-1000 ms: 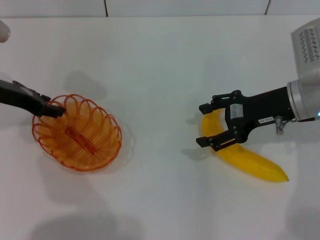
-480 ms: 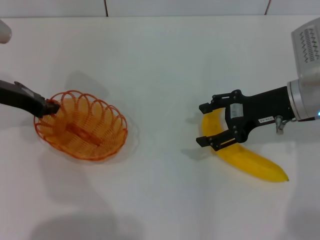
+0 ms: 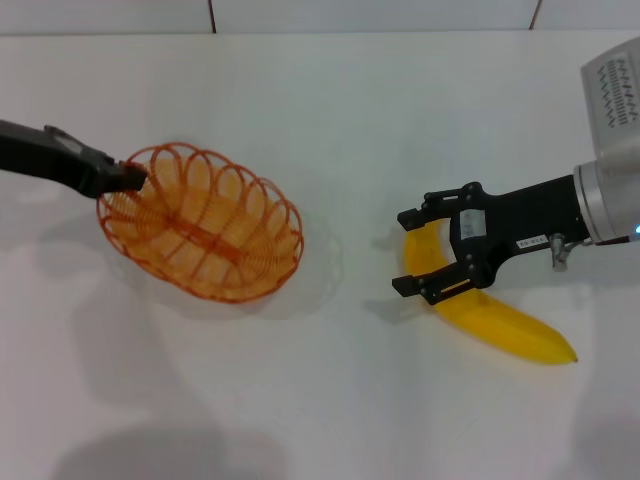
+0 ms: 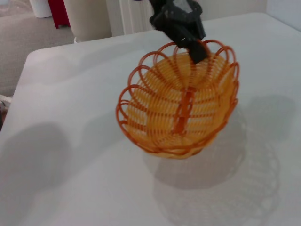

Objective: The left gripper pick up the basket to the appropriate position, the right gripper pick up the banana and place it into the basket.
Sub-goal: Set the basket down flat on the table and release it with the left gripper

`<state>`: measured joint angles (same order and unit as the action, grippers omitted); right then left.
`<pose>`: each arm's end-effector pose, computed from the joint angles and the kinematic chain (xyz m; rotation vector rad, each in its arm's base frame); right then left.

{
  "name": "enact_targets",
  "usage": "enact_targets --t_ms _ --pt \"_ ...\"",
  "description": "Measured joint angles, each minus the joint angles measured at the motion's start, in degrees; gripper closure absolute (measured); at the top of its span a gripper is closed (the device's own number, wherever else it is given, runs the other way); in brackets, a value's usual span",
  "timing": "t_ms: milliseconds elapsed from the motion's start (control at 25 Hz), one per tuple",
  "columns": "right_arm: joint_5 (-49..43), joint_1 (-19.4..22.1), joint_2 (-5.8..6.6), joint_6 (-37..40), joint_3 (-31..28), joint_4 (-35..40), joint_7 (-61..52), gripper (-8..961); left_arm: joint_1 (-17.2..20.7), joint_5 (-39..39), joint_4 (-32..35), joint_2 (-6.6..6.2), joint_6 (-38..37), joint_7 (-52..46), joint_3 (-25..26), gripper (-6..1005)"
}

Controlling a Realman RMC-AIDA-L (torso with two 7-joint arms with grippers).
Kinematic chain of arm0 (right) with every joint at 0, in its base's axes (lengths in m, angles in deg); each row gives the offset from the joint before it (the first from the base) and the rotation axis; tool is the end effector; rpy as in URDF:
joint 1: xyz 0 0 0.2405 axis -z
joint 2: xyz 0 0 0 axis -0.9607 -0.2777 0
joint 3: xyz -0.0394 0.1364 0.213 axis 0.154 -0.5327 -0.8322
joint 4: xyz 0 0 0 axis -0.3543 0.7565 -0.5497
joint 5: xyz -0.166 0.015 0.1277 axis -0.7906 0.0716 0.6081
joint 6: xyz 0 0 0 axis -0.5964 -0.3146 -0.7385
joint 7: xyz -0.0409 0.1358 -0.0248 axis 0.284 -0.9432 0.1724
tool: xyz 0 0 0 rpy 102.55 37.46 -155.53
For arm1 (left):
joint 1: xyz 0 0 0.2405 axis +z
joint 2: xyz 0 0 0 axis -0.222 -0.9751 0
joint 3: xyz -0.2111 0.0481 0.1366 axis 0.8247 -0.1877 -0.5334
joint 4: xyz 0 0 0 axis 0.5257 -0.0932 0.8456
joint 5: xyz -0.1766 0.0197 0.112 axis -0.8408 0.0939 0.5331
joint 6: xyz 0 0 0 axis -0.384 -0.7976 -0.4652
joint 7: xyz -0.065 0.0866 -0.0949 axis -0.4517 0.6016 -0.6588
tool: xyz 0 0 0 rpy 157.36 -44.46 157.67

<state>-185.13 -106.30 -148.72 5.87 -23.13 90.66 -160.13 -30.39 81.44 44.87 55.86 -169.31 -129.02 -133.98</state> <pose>0.2532 0.3408 -0.0088 -2.9765 0.3431 0.2520 -0.2306 0.4059 0.0526 -2.6690 -0.8363 0.0151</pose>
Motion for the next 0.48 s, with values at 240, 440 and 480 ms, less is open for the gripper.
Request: enact_targets --t_ms 240,440,480 --pt "0.00 0.25 0.09 0.01 -0.31 0.10 -0.35 48 0.08 -0.98 -2.27 0.87 2.30 -1.47 5.49 936" --pt "0.00 0.51 0.17 -0.05 -0.33 0.12 -0.43 48 0.40 -3.34 -5.20 2.50 8.01 -1.04 7.25 938" --pt "0.00 0.51 0.17 0.04 -0.33 0.12 -0.47 48 0.36 -3.74 -5.81 2.59 8.66 -1.17 7.24 939"
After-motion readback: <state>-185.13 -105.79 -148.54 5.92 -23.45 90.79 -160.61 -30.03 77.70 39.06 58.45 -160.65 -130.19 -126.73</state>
